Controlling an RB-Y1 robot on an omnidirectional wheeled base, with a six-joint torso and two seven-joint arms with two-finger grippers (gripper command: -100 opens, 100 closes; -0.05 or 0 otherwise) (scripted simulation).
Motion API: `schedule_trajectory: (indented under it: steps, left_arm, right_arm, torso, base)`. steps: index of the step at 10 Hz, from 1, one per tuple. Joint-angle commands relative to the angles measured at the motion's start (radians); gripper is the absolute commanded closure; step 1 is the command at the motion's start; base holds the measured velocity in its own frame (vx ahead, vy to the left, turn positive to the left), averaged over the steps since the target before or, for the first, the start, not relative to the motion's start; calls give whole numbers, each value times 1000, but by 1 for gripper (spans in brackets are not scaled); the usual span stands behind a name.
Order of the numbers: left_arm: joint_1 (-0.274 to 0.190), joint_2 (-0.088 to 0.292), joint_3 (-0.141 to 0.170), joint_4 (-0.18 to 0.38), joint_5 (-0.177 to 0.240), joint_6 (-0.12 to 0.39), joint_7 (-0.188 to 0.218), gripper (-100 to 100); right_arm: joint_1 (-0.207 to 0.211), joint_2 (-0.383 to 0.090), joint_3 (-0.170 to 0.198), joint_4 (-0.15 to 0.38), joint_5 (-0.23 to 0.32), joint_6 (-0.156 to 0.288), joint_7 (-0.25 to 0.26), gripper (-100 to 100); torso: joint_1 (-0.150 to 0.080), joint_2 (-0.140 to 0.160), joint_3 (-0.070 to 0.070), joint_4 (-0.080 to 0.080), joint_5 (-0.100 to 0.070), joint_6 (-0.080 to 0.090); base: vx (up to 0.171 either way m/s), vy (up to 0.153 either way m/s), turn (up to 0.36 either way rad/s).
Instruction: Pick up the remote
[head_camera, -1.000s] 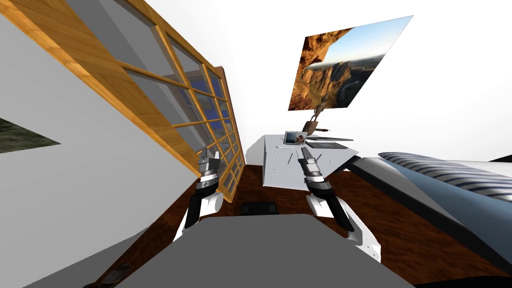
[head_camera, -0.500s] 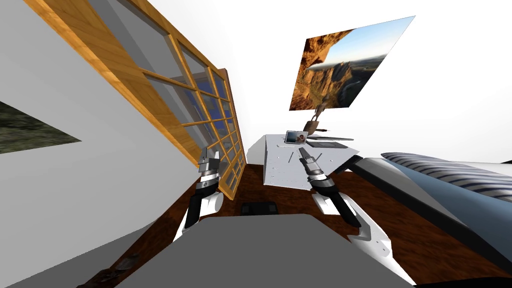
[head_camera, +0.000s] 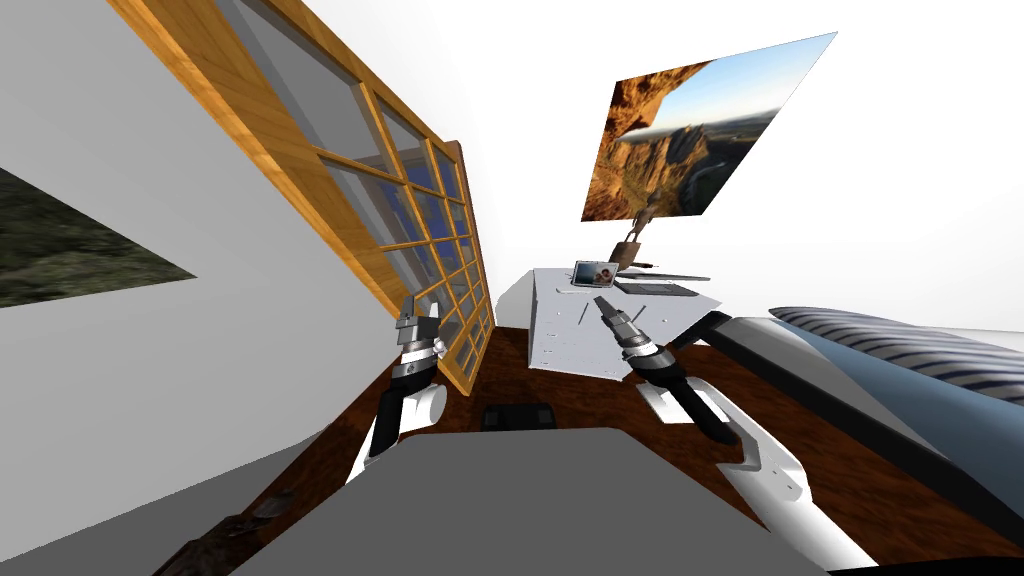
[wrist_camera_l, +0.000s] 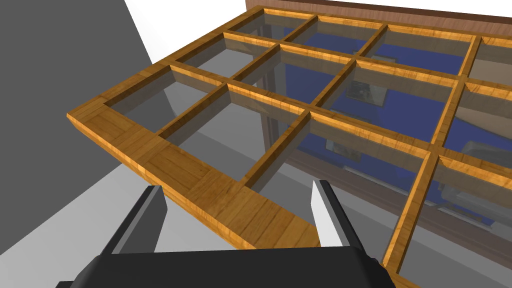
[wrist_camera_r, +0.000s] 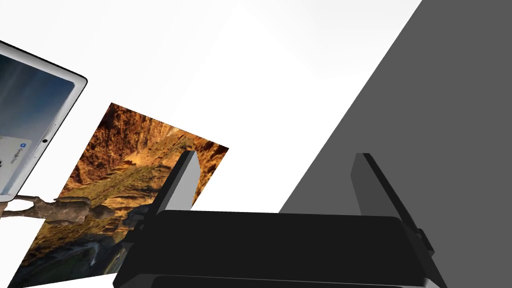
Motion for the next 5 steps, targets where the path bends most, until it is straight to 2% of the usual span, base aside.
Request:
schedule_trajectory:
  steps: [1, 3, 4, 5]
  left_arm:
    - [0, 0, 0, 0, 0, 0, 0, 0]
    - [0, 0, 0, 0, 0, 0, 0, 0]
    - [0, 0, 0, 0, 0, 0, 0, 0]
    - [0, 0, 0, 0, 0, 0, 0, 0]
  right_arm:
    - [-5, -50, -19, 27, 12, -8, 8, -100]
    - [-5, -93, -19, 27, 12, -8, 8, -100]
    - [-8, -132, -34, 53, 26, -17, 16, -100]
    - [-8, -160, -34, 53, 26, -17, 16, -100]
  torso:
    - [0, 0, 0, 0, 0, 0]
    - [0, -1, 0, 0, 0, 0]
    - [0, -1, -1, 0, 0, 0]
    - [0, -1, -1, 0, 0, 0]
  base:
    - [-30, 26, 50]
    - [-16, 17, 12]
    - [-21, 16, 56]
    - [-23, 19, 29]
